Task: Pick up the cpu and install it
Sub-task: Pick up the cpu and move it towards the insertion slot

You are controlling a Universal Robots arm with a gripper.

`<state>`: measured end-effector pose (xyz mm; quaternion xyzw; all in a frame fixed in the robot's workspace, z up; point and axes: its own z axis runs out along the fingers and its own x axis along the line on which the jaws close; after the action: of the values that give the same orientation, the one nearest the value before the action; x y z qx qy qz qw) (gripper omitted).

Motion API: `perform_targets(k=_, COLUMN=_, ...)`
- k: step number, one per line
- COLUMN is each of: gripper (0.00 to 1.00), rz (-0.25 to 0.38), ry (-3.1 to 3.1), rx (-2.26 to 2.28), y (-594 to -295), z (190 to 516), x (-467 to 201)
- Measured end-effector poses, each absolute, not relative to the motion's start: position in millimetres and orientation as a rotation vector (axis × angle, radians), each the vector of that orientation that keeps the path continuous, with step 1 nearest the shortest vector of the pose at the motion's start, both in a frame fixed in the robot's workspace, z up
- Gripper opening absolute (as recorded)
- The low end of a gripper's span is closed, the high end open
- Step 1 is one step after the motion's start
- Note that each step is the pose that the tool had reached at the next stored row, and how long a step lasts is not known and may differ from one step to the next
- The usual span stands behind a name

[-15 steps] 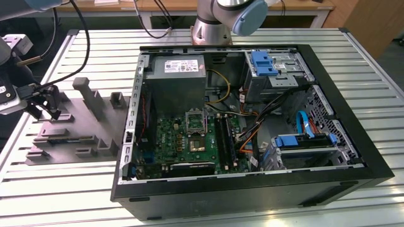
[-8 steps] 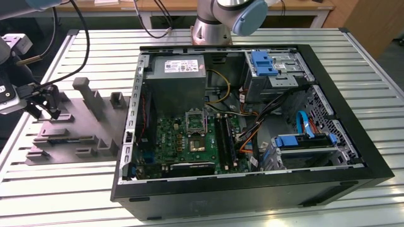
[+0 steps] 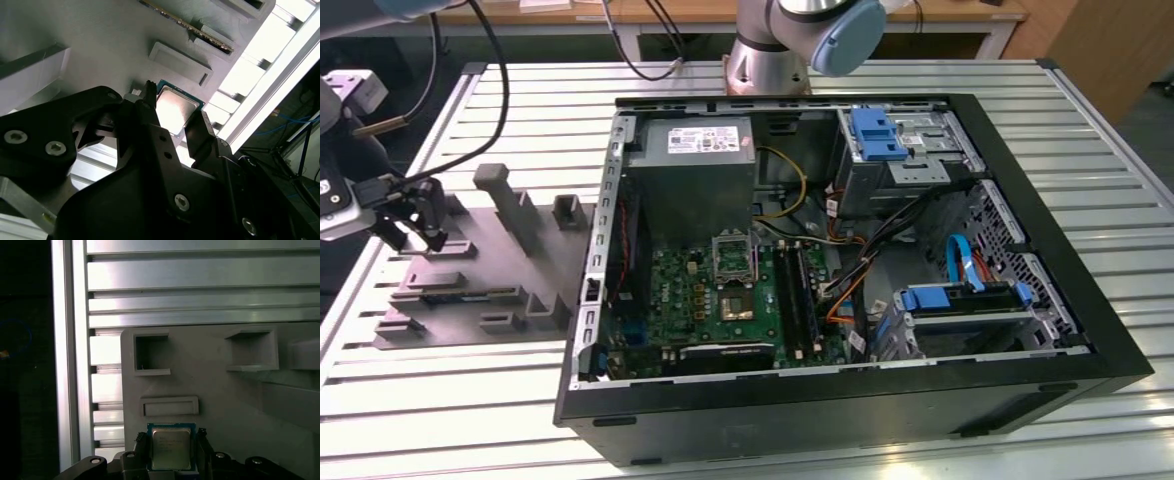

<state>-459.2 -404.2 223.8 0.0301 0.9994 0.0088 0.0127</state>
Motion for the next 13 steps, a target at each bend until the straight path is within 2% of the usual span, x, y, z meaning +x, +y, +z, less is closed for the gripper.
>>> perform_targets(k=13, gripper=0.47, rz=0.027, ry=3.115, rx=0.094, y=-404.2, z=227.9, x=-459.2)
